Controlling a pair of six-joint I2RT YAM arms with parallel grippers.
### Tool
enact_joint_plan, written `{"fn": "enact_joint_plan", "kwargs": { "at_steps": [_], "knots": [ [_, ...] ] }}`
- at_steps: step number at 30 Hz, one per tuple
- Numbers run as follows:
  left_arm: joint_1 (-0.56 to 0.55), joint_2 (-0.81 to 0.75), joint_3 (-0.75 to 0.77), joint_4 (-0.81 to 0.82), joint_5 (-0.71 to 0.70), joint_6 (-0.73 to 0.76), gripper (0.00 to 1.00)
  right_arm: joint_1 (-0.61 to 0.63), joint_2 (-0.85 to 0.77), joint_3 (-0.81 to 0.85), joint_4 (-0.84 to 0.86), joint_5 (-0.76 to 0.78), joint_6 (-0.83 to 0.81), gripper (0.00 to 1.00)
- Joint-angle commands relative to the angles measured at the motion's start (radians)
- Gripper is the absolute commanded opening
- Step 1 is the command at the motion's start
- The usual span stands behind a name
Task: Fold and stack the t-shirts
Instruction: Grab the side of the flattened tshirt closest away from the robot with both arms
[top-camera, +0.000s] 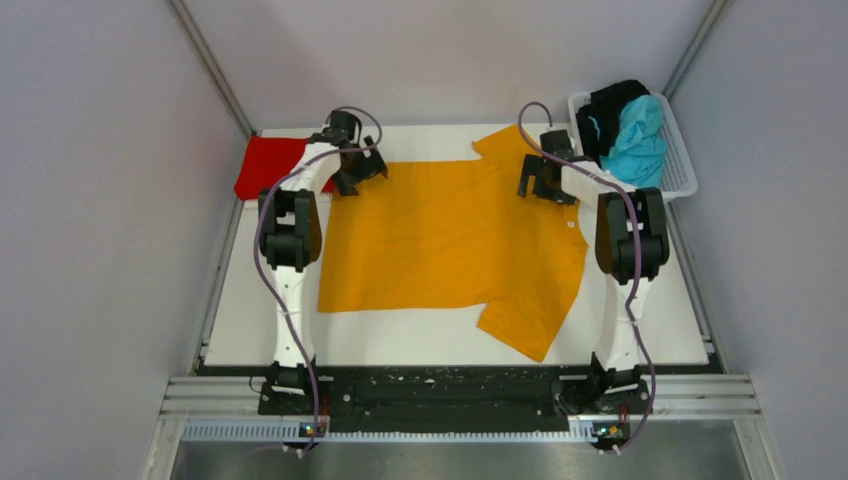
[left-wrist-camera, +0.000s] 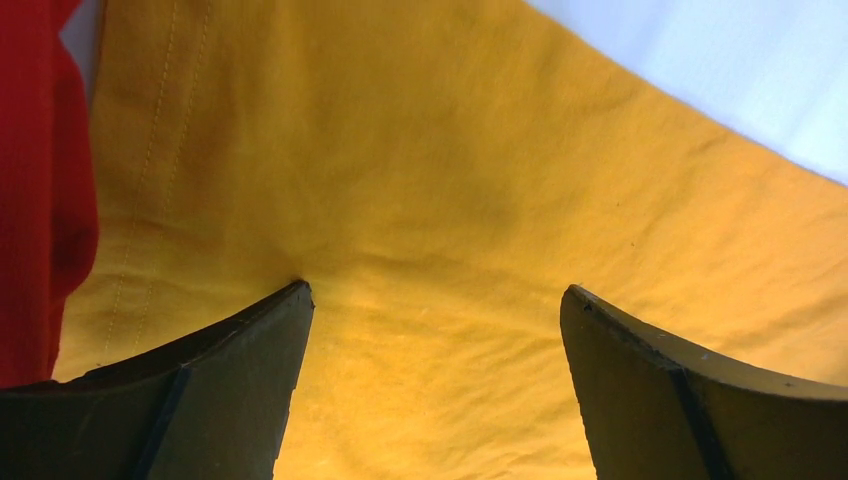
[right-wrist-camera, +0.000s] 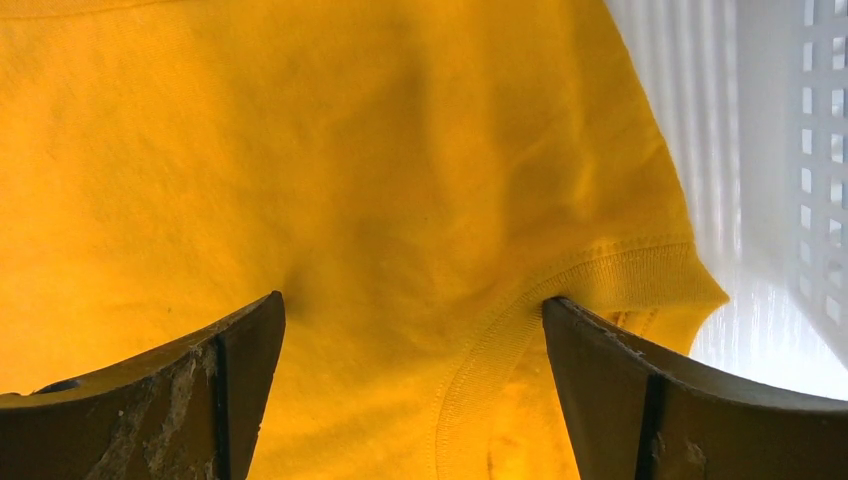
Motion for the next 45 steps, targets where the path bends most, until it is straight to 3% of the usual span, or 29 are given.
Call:
{"fn": "enact_joint_plan", "kwargs": {
  "at_steps": [1,6,11,17,21,24,27,30,34,45],
  "knots": [
    [0.010,0.043,0.067,-0.013,-0.001,-0.004,0.99,-0.012,0.008,0.053,-0.010,-0.026,-0.049,0.99],
    [-0.003,-0.080,0.042,-0.017,0.008,0.030,0.99,0.014,-0.092,0.049,-0.033,-0.027,-0.082,0.99],
    [-0.030,-0.353,-0.131,-0.022,-0.016,0.062,0.99,0.094,-0.263,-0.039,-0.034,-0.013,-0.097,0.99],
    [-0.049,-0.743,-0.607,-0.017,-0.203,-0.007,0.99,0.136,-0.475,-0.259,0.055,-0.010,-0.048,0.99],
    [-0.048,-0.978,-0.902,-0.103,-0.298,-0.125,0.99,0.136,-0.571,-0.369,0.098,0.133,-0.026,0.99],
    [-0.049,-1.130,-1.073,-0.170,-0.342,-0.205,0.99,0.136,-0.618,-0.418,0.110,0.181,-0.005,0.99],
    [-0.049,-1.231,-1.203,-0.188,-0.357,-0.284,0.99,0.137,-0.658,-0.483,0.163,0.133,0.023,0.99],
    [-0.047,-1.259,-1.288,-0.172,-0.327,-0.336,0.98,0.138,-0.666,-0.498,0.156,0.081,0.038,0.99],
    [-0.046,-1.237,-1.332,-0.166,-0.338,-0.361,0.90,0.140,-0.693,-0.519,0.133,0.110,0.046,0.99],
    [-0.008,-1.167,-1.380,-0.030,-0.346,-0.407,0.55,0.139,-0.718,-0.541,0.094,0.108,0.045,0.99]
  ]
}}
